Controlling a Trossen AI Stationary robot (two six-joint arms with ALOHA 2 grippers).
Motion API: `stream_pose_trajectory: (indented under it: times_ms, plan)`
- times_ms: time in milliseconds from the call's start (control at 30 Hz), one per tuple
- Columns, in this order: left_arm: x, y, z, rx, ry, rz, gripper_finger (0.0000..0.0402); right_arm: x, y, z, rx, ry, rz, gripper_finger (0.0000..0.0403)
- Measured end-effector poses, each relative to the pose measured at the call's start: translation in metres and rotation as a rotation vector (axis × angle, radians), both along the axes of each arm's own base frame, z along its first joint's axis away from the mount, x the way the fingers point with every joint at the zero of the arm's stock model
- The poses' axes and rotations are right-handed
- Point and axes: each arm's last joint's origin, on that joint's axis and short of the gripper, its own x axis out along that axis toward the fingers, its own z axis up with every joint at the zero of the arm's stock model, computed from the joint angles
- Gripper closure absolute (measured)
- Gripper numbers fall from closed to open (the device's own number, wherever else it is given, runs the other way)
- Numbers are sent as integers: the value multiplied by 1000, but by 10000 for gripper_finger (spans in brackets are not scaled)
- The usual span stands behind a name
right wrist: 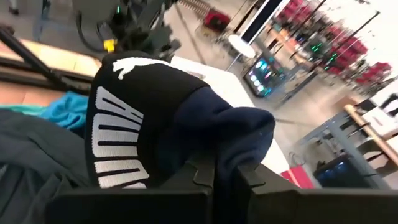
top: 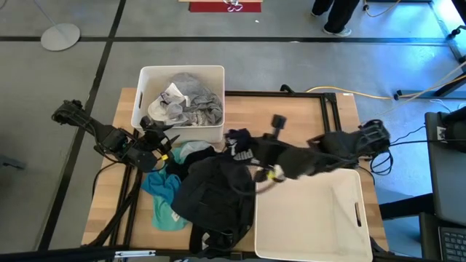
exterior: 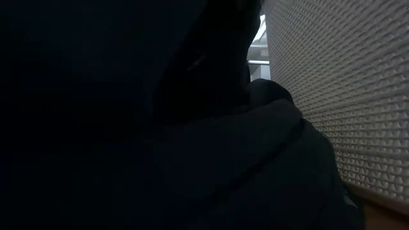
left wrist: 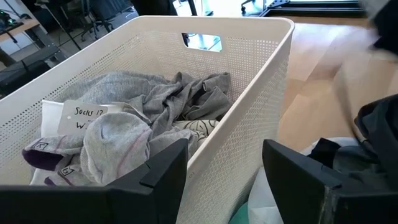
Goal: Sort clothes
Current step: Put the dark blue boxer into the bottom right laundry bin
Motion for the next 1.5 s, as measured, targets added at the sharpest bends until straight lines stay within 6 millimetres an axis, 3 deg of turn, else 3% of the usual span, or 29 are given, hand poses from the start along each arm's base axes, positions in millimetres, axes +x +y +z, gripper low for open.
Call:
stream_pose_trajectory:
  times_ms: [200,433,667,867,1033,1500]
  plan:
    - [0,0,0,0,0,0,205,-34,16,19,-20,-73,5,387]
    - [0,0,0,0,0,0,205,-82,28,42,75,-161,85,387]
    - [0,0,0,0,0,0,205,-130,22,37,297,-101,93,386]
    - [0,0,0,5,-7,7,205,-156,20,17,439,1,-35,386]
    - [0,1,1,16,-13,16,205,-149,31,-4,504,38,-63,386]
    - [0,1,1,28,-33,37,205,-135,51,-138,573,206,-387,386]
